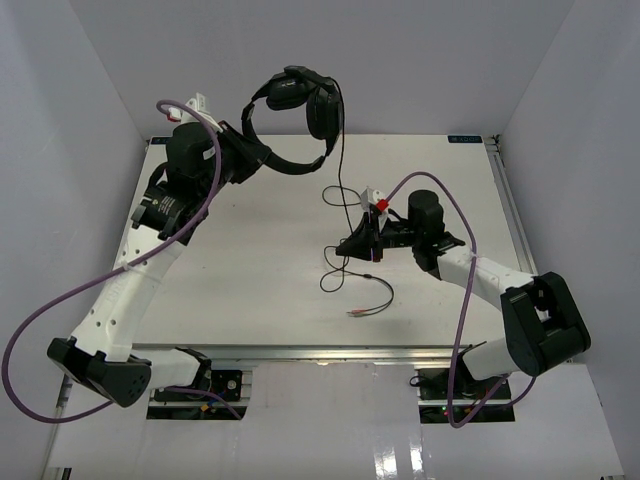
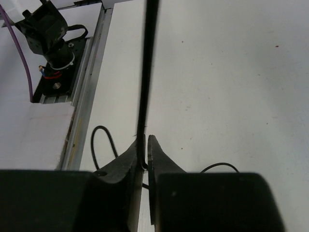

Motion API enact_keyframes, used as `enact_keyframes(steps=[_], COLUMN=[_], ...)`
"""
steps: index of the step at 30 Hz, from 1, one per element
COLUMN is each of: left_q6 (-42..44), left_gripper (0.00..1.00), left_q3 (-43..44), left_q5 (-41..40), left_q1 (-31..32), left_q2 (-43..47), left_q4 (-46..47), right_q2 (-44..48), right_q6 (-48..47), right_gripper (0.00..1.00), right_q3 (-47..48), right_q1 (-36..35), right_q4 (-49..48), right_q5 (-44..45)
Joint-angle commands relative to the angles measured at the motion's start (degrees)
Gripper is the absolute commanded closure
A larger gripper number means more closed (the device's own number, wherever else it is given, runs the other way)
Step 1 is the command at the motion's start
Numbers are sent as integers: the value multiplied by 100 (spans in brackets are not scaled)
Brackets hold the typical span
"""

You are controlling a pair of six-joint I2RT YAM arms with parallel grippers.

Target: Wrap the headphones

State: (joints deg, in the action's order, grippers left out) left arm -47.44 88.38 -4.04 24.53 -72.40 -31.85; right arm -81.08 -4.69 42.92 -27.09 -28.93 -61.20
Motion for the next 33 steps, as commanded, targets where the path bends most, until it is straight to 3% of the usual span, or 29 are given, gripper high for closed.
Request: enact_keyframes(steps=[1, 7, 15, 19, 22, 33], left_q6=[-116, 47, 449, 816, 1150, 2575], left_gripper=[100, 100, 100, 100, 100, 100], left_q3=[-2, -131, -622, -708, -716, -601], left_q5=[118, -154, -606, -599, -624, 343], left_q1=[-77, -140, -608, -625, -625, -319], left_q2=[441, 499, -24, -398, -683, -1712], left_q4=[374, 349, 476, 645, 662, 501], right_q2=[135, 337, 775, 1370, 1829, 780], right_q6=[-233, -717, -2272, -3645, -4383, -4954], right_gripper=[92, 92, 92, 92, 92, 92], right_q3=[164, 494, 1671, 1833, 1966, 4453], right_q1=[-24, -24, -78, -146, -198, -523], right_q4=[271, 1379, 4530, 4938, 4890, 5751], right_q5=[88, 700, 3935, 5622, 6359, 5706])
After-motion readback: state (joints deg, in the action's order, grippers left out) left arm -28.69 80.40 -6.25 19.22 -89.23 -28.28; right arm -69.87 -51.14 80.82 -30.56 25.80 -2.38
